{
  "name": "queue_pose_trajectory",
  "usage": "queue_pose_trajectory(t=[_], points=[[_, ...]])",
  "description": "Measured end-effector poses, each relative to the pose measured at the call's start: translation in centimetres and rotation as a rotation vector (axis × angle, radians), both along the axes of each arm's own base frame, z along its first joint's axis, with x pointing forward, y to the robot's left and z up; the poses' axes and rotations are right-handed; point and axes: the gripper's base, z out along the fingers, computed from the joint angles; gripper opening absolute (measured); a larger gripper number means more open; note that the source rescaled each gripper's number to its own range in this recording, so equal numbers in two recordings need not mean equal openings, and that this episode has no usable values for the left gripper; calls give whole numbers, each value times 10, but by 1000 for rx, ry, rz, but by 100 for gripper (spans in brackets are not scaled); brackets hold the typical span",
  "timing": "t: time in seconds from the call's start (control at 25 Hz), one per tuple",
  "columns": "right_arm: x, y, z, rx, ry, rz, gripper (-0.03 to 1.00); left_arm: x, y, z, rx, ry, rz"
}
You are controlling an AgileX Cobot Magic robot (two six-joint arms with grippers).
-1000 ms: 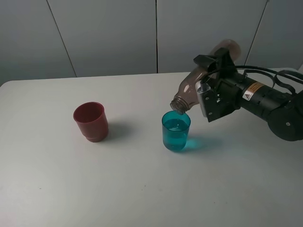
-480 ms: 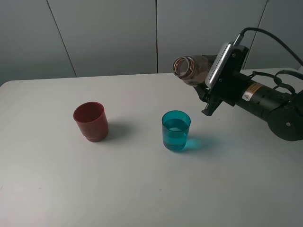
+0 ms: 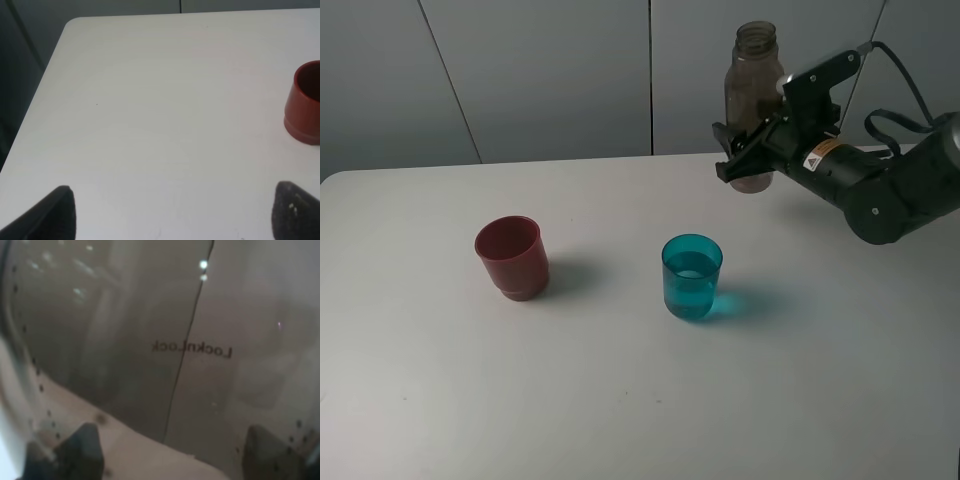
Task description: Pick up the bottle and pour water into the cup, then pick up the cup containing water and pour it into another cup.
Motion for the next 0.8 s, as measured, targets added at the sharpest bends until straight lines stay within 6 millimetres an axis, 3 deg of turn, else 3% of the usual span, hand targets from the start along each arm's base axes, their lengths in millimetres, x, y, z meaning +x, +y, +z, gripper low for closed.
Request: queue_pose_trajectory(t=[0.2,0.4,0.8], points=[[41,11,-23,129,73,-23,0,0,0,0,0,0,0],[72,19,-44,89,208,-31,0,0,0,0,0,0,0],[88,2,-42,147,208,-82,0,0,0,0,-6,-1,3]])
